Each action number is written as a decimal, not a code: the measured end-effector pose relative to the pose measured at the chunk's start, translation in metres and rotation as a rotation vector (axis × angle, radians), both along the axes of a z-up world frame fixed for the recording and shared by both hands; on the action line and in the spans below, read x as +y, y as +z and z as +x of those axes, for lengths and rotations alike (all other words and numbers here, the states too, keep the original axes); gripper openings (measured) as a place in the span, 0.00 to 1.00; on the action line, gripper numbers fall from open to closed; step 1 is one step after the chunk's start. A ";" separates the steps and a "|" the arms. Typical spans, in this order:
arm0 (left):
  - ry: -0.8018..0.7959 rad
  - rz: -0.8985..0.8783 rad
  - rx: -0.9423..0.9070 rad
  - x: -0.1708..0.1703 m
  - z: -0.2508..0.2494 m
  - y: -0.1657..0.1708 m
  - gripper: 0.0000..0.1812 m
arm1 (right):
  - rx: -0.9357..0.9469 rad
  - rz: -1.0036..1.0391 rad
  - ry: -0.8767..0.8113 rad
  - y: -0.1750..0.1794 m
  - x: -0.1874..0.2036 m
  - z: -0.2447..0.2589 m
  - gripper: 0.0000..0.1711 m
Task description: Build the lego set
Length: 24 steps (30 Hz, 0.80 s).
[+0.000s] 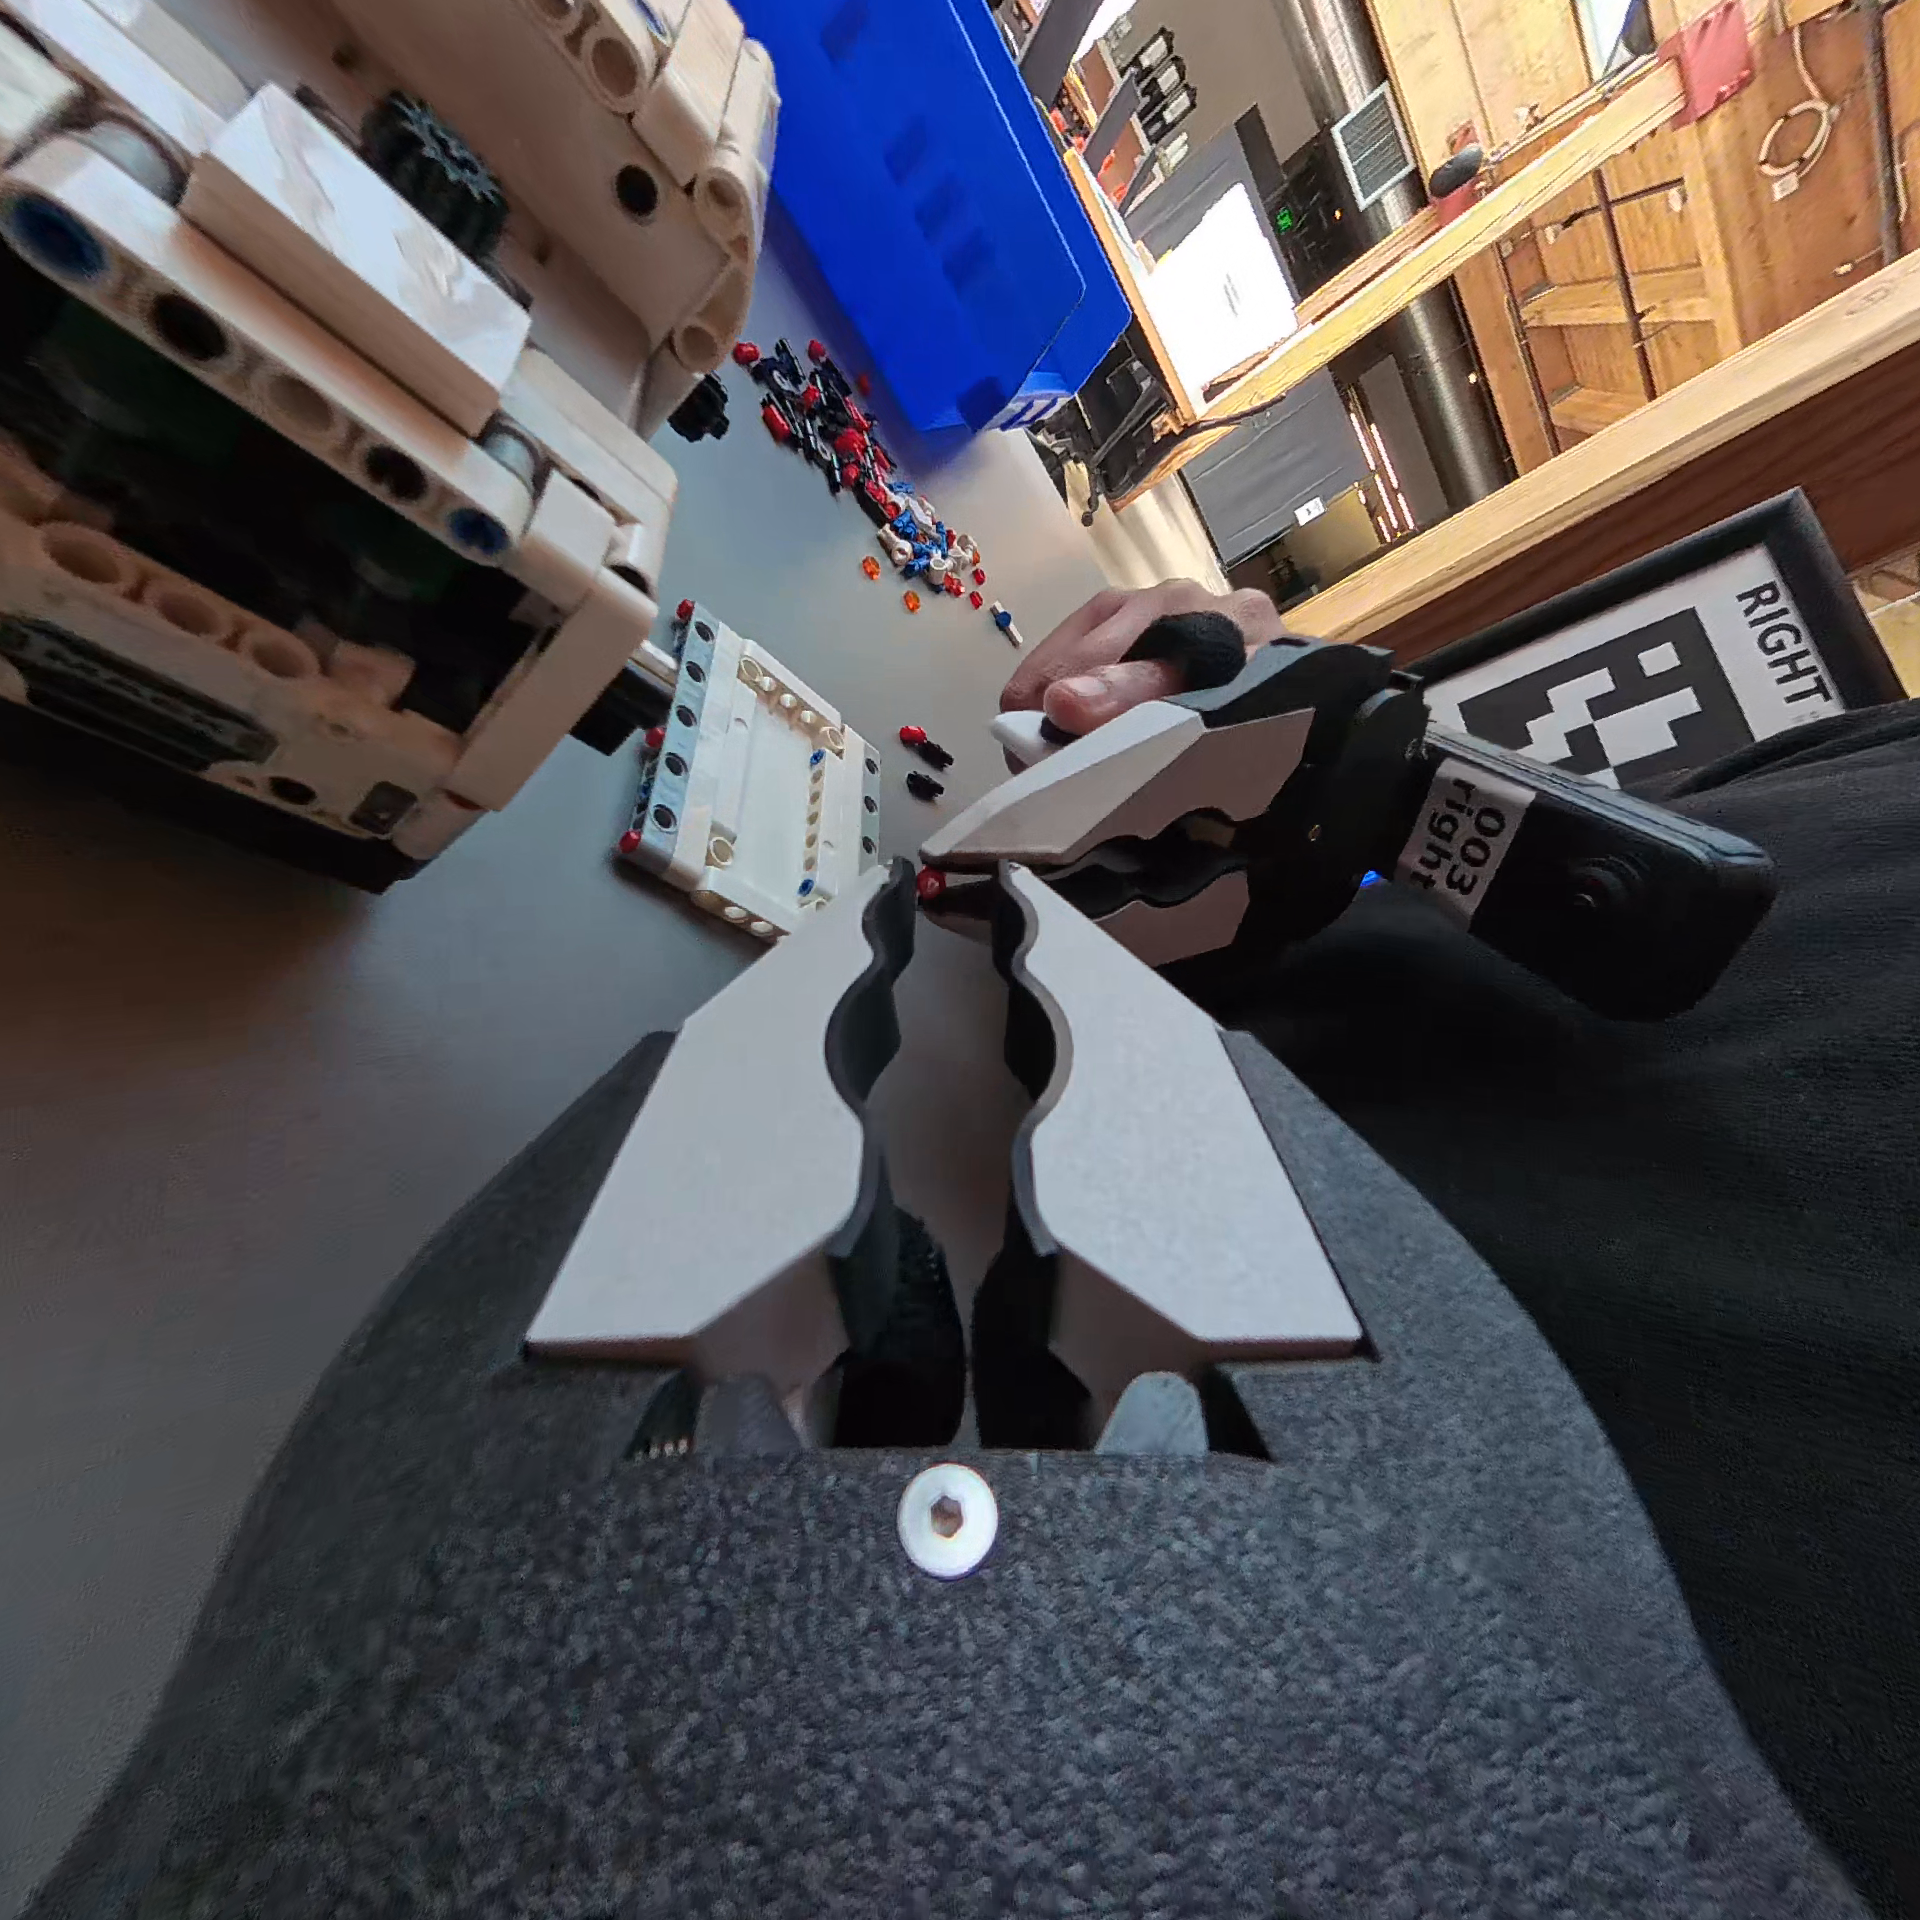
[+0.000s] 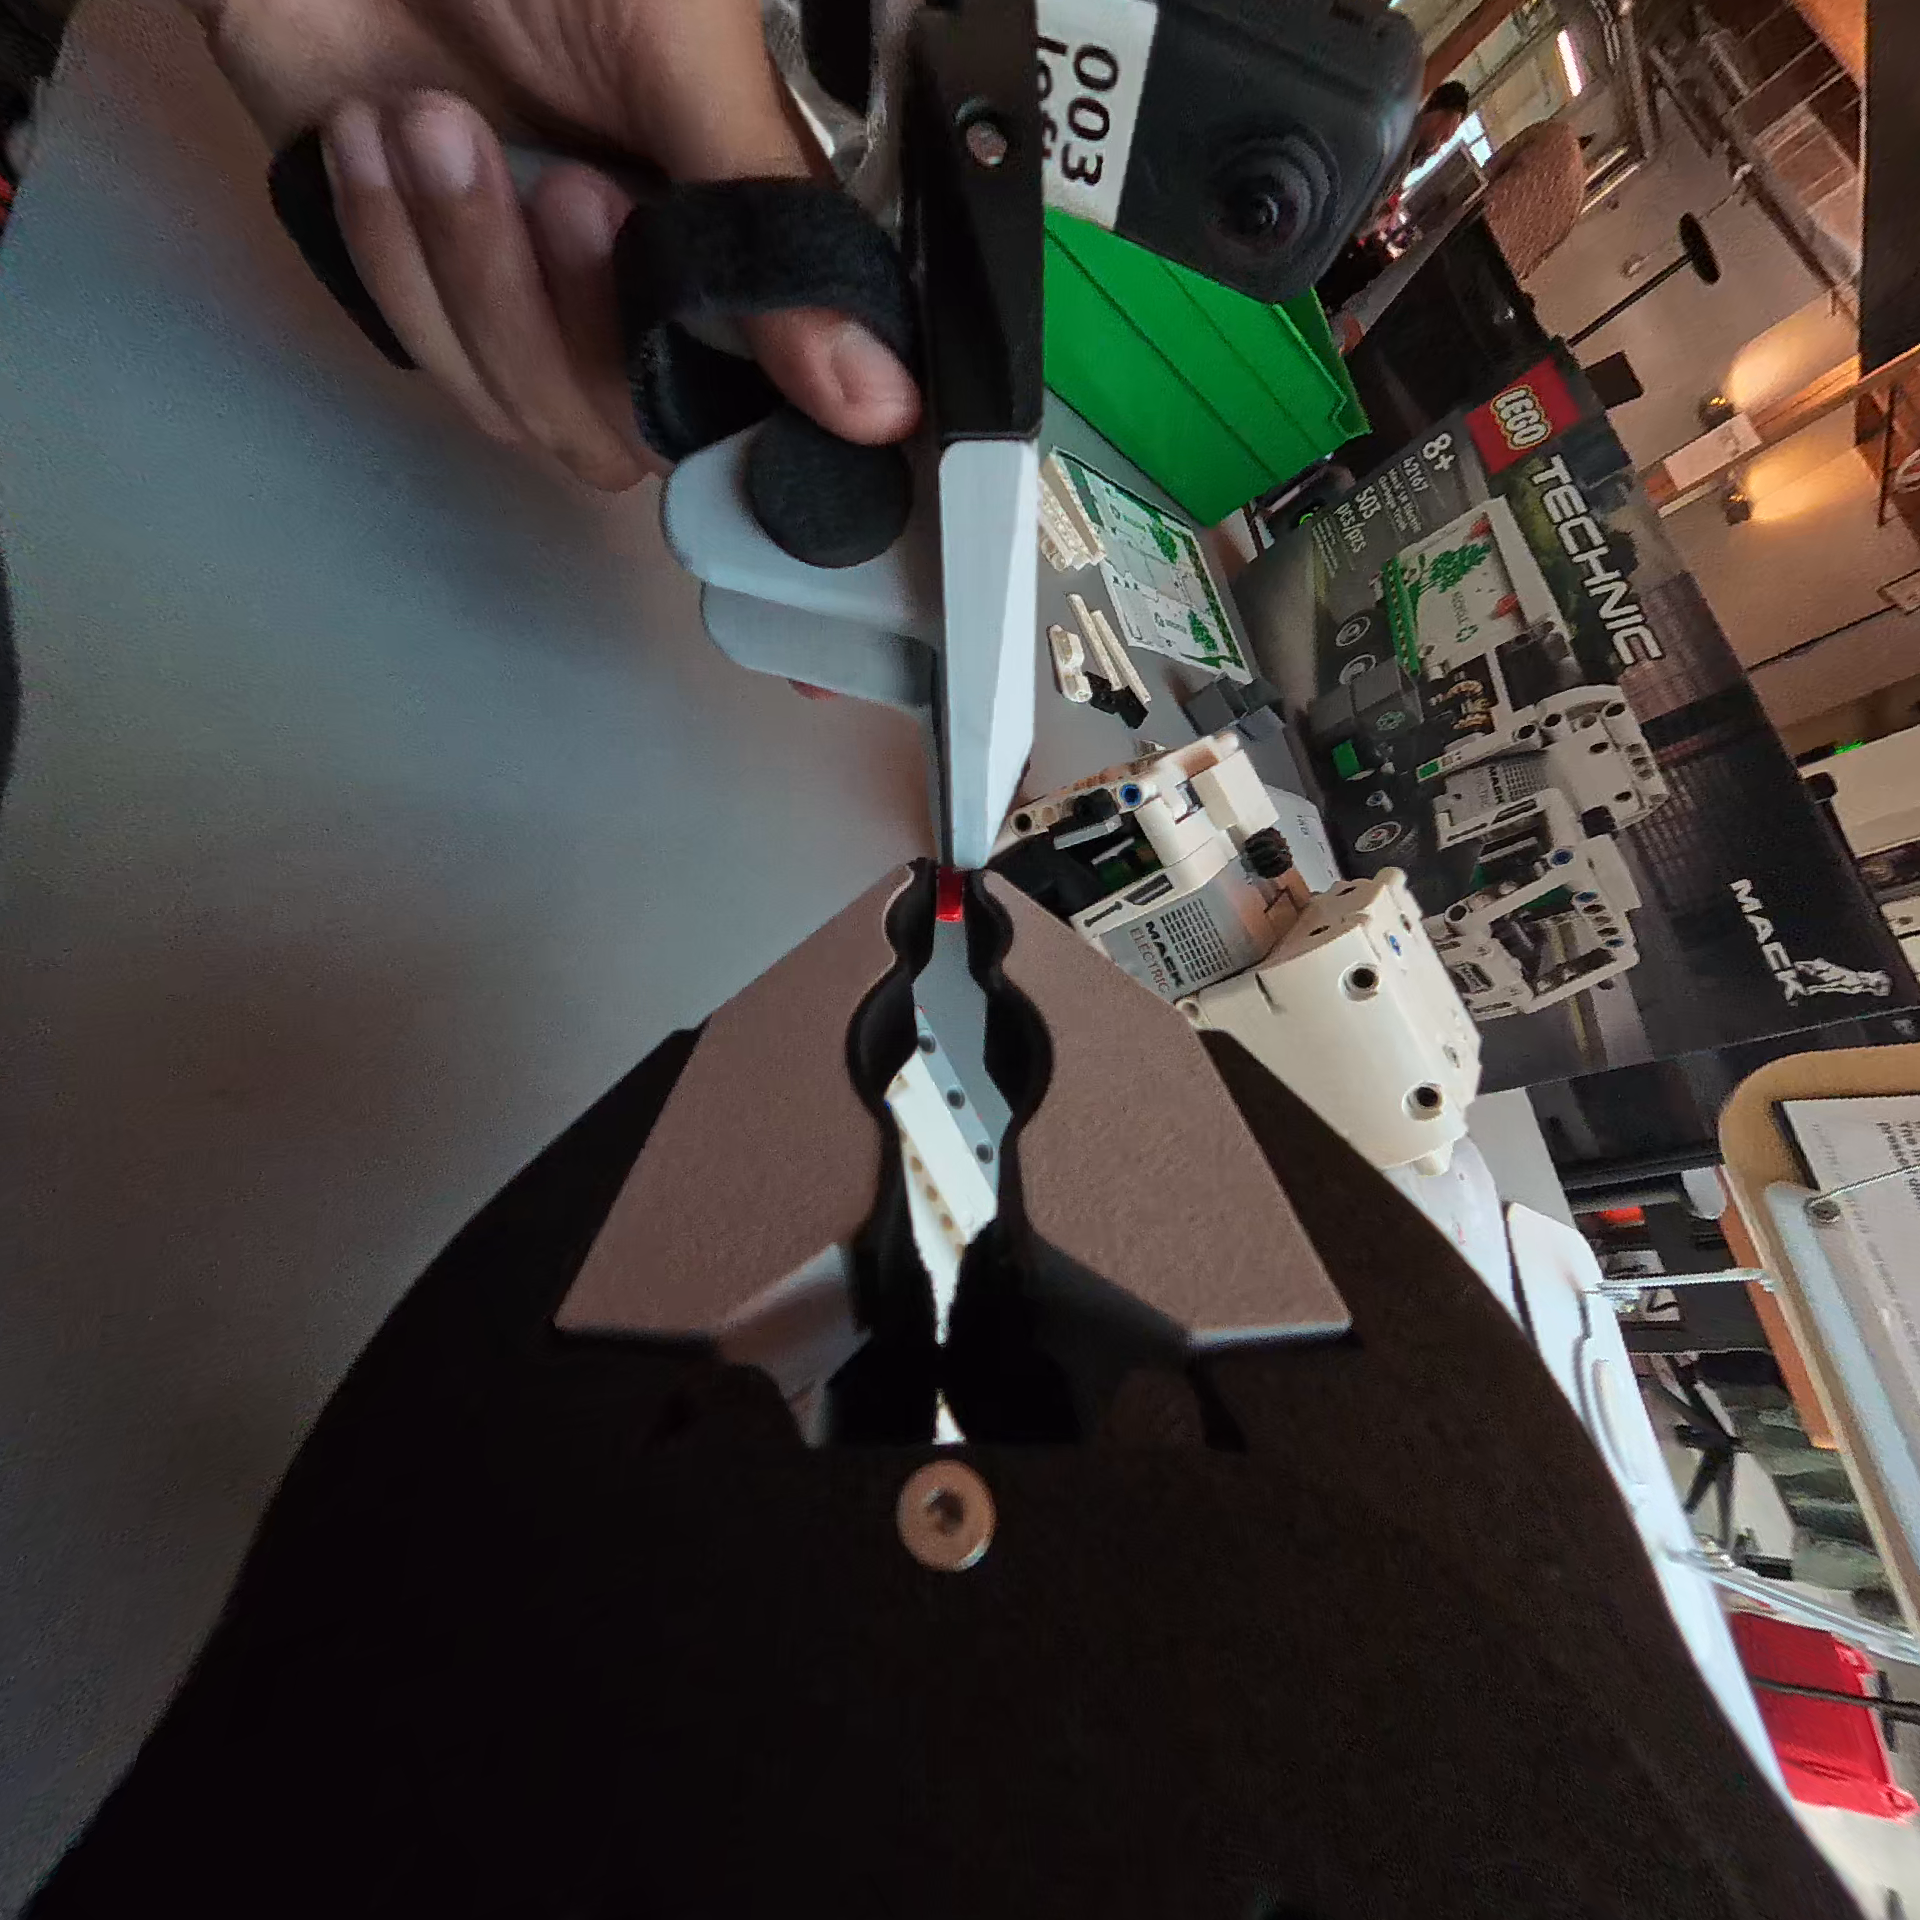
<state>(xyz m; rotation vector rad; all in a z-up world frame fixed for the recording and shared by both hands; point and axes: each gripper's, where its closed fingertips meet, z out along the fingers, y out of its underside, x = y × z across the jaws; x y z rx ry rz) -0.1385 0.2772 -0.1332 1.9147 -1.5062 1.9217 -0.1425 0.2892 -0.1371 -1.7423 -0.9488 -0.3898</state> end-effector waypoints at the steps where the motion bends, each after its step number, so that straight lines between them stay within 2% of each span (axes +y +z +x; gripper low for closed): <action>1: -0.006 -0.005 0.003 -0.001 0.000 0.000 0.06 | -0.017 0.004 0.004 0.000 -0.001 0.000 0.02; 6: -0.061 -0.079 0.005 -0.005 -0.003 0.002 0.06 | -0.047 0.043 0.075 0.003 -0.004 -0.004 0.02; 8: -0.081 -0.058 -0.002 -0.007 -0.005 0.002 0.01 | -0.030 0.053 0.098 0.005 -0.005 -0.005 0.02; 14: -0.123 -0.105 -0.052 -0.011 -0.010 0.013 0.02 | 0.106 0.087 0.143 0.017 -0.008 -0.012 0.03; 17: -0.113 -0.107 -0.063 -0.010 -0.010 0.014 0.02 | 0.175 0.105 0.129 0.022 -0.008 -0.010 0.07; 21: -0.065 -0.040 -0.112 -0.002 -0.008 0.016 0.02 | 0.358 0.062 0.120 0.027 -0.012 -0.003 0.08; 24: -0.045 0.124 -0.250 -0.001 -0.010 0.027 0.01 | 0.630 -0.142 0.150 0.019 -0.015 -0.009 0.10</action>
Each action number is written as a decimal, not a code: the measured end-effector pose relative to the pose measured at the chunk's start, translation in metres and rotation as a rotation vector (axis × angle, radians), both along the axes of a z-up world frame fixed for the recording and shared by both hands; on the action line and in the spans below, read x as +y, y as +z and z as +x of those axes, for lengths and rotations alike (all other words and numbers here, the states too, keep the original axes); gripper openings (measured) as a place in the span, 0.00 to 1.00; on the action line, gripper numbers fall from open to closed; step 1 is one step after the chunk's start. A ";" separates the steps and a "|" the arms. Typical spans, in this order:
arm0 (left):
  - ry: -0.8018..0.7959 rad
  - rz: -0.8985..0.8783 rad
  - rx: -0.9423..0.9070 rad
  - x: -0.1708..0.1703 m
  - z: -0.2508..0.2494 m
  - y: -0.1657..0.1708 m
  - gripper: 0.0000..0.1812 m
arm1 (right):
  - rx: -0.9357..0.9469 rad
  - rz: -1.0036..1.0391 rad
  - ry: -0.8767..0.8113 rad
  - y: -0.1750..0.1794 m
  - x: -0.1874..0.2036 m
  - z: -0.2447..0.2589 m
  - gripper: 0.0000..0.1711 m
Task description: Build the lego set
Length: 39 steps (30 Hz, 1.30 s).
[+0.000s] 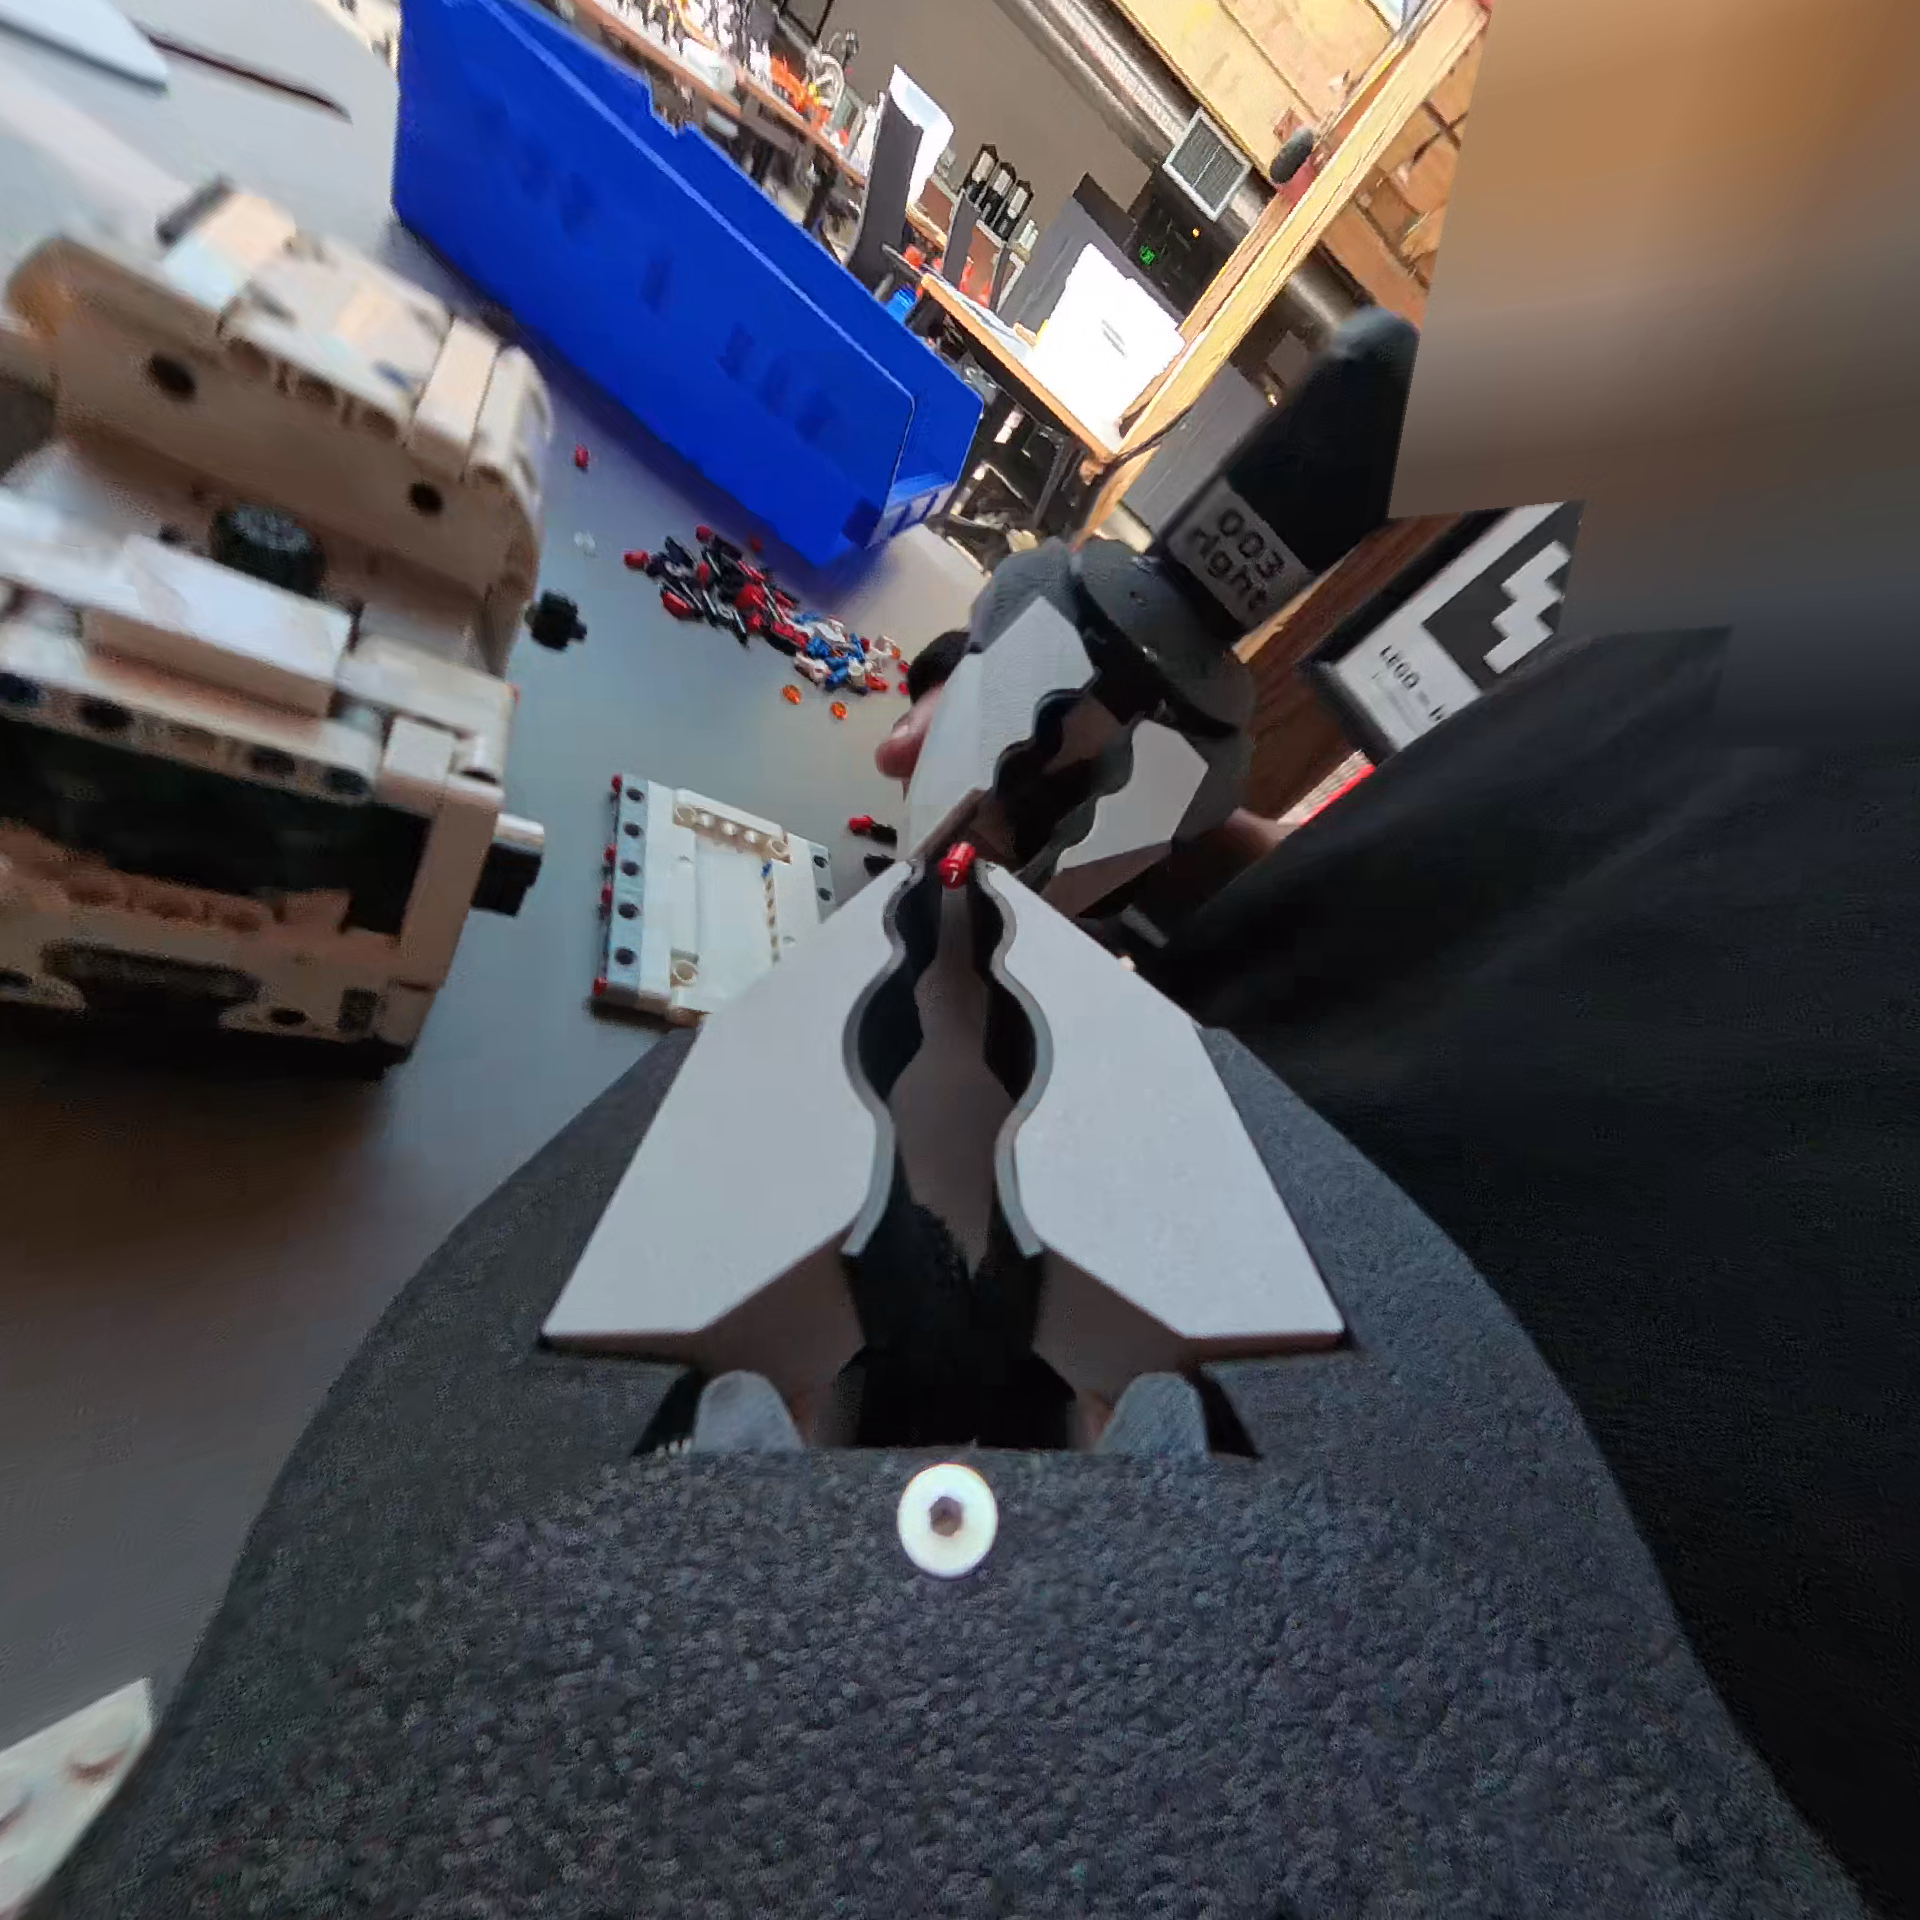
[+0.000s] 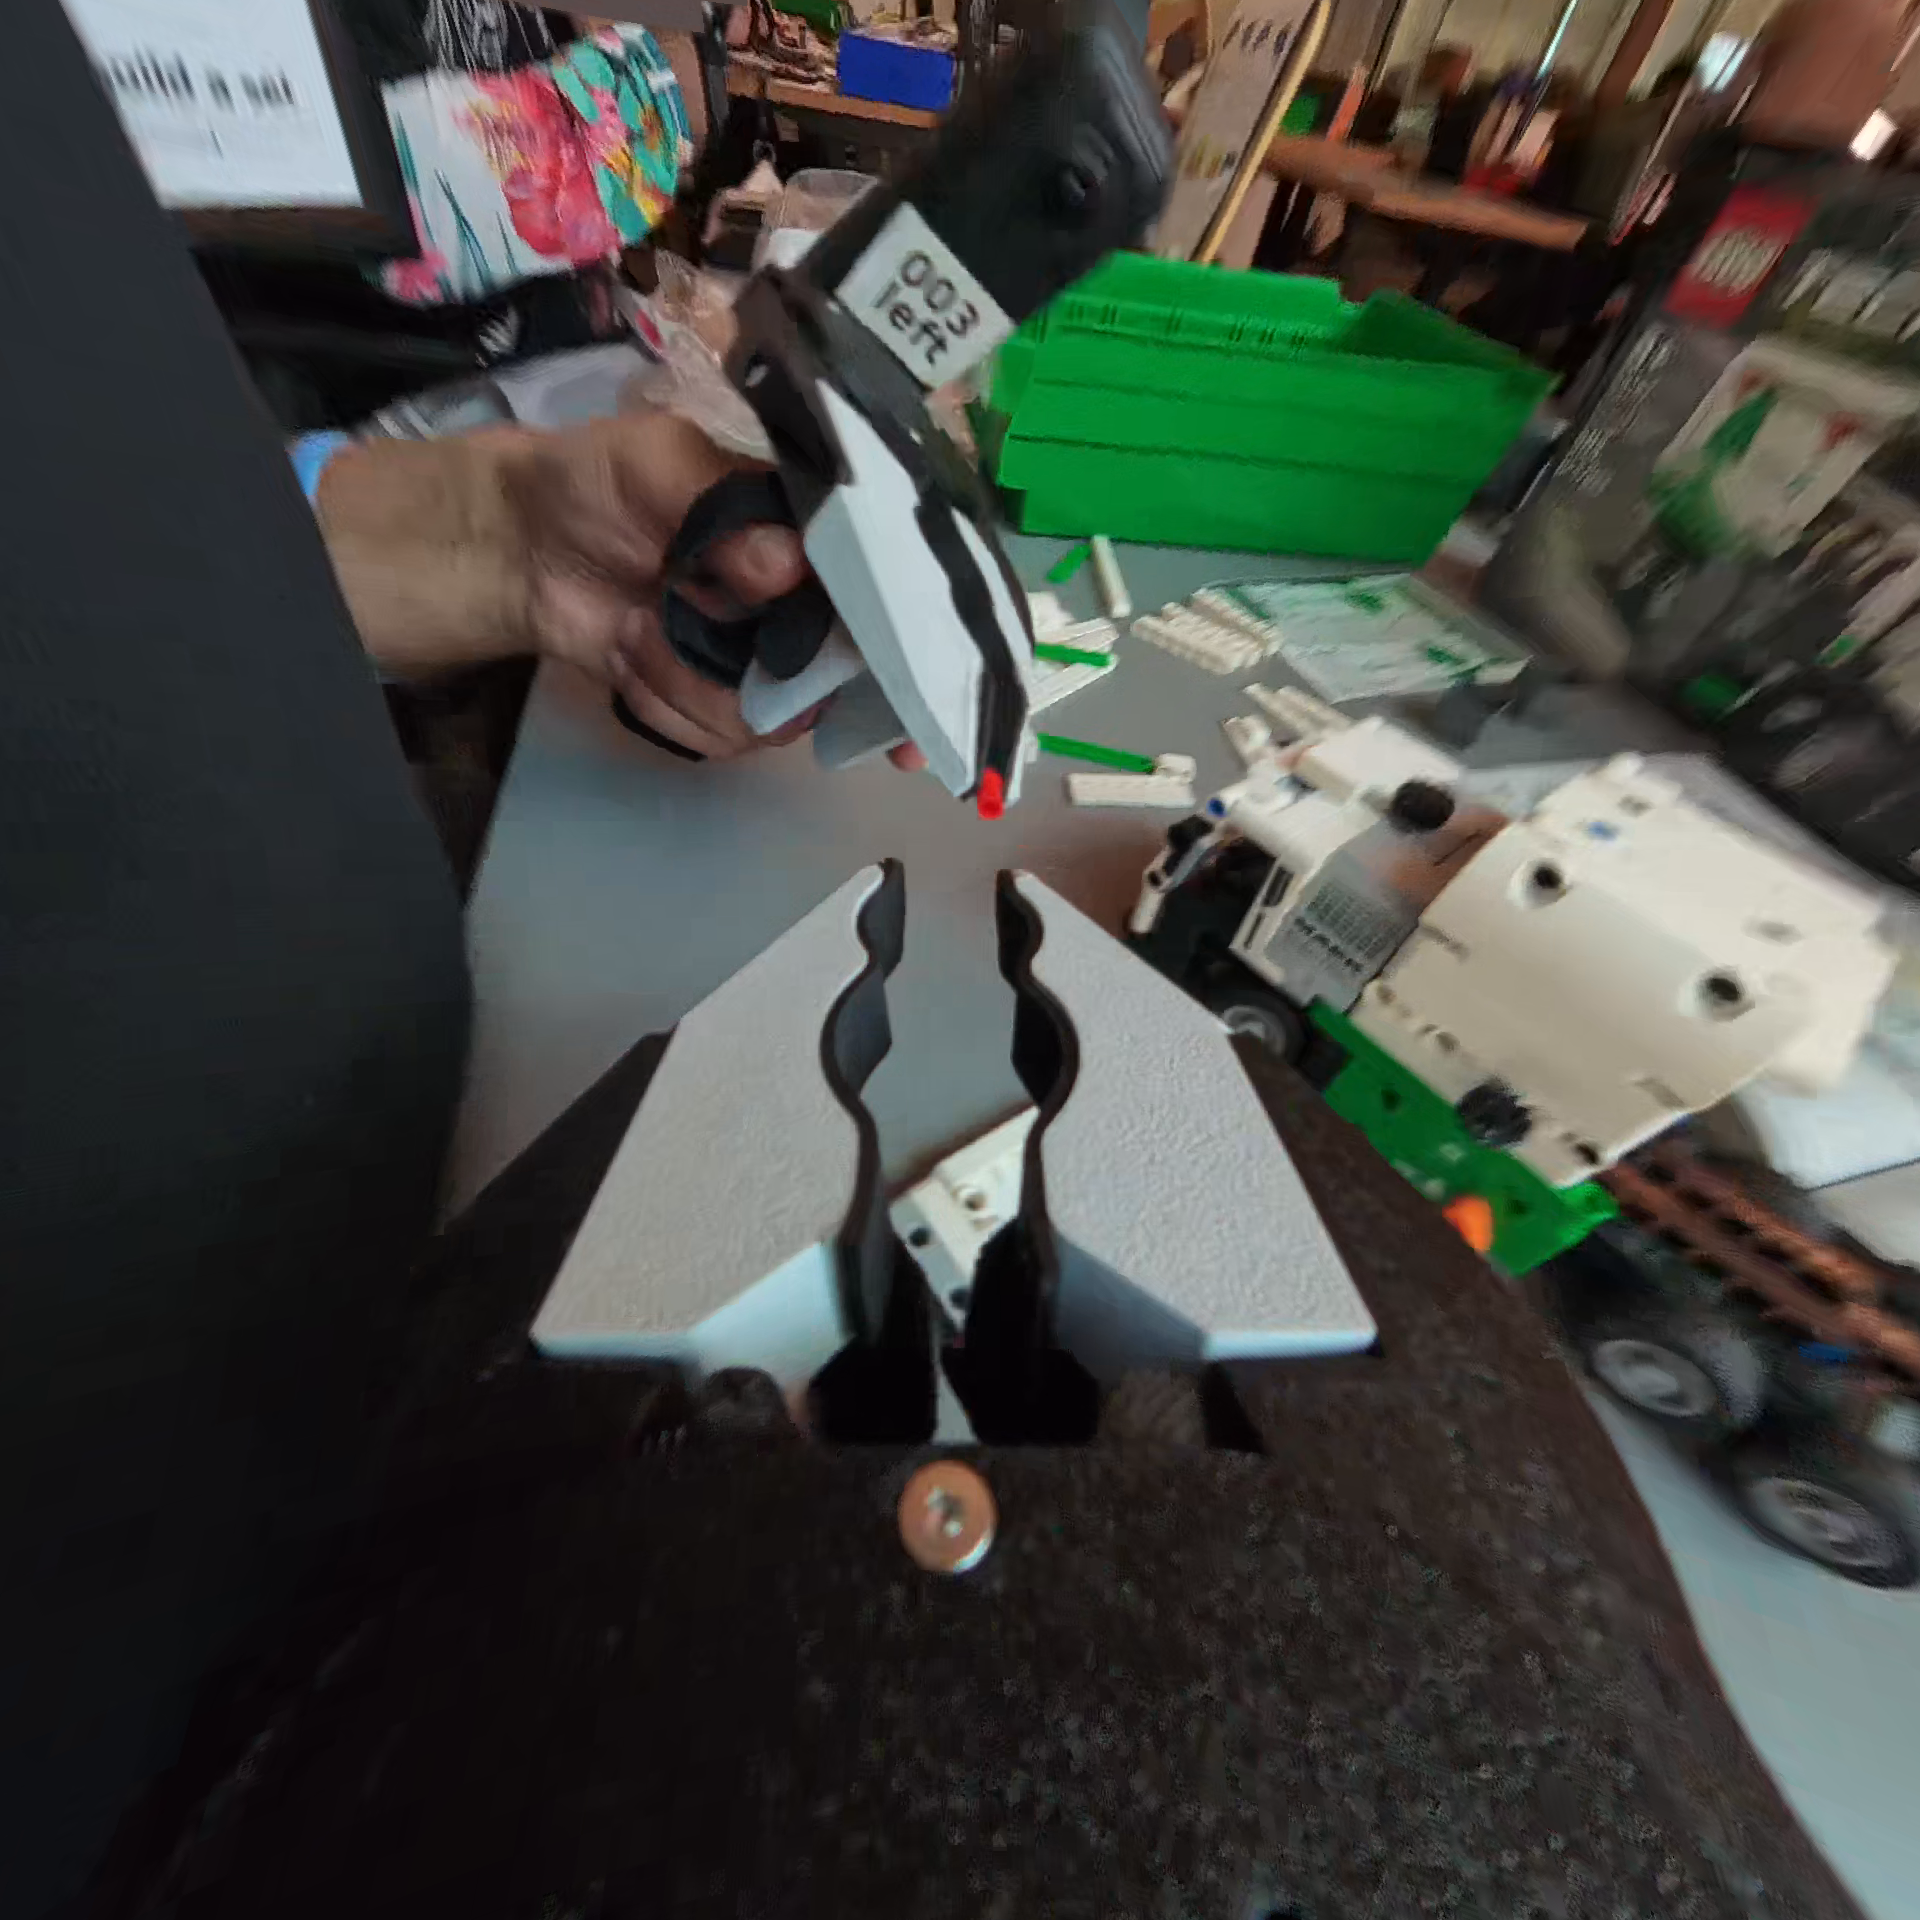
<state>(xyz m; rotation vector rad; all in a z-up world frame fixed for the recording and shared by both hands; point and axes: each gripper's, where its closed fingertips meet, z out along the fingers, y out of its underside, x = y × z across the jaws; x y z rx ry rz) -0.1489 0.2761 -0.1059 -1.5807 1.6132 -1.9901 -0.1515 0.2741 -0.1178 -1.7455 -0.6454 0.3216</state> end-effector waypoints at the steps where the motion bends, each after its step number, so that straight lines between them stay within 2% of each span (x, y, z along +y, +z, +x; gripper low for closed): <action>1: 0.014 0.083 -0.058 -0.001 -0.001 0.003 0.01 | 0.112 -0.068 0.023 0.000 0.000 -0.002 0.10; 6: 0.136 0.501 -0.268 0.006 -0.002 0.016 0.02 | 0.702 -0.395 0.166 0.013 -0.003 -0.007 0.11; 9: 0.151 0.689 -0.303 0.009 -0.004 0.012 0.02 | 1.026 -0.450 0.194 0.029 0.002 0.004 0.09; 12: 0.165 0.836 -0.329 0.010 -0.004 0.007 0.02 | 1.198 -0.507 0.212 0.033 0.003 0.006 0.09; 17: 0.164 0.858 -0.360 0.004 -0.002 0.009 0.02 | 1.224 -0.543 0.187 0.029 0.003 -0.007 0.10; 23: 0.157 0.844 -0.374 -0.002 -0.002 0.011 0.02 | 1.236 -0.538 0.172 0.026 0.004 -0.007 0.02; 27: 0.136 0.859 -0.381 -0.005 -0.004 0.011 0.02 | 1.238 -0.556 0.187 0.026 0.002 -0.009 0.02; 33: 0.086 0.766 -0.372 -0.013 -0.009 0.013 0.02 | 1.258 -0.601 0.253 0.028 -0.005 -0.014 0.02; 39: 0.072 0.771 -0.343 -0.014 -0.009 0.009 0.04 | 1.225 -0.644 0.231 0.021 -0.007 -0.015 0.02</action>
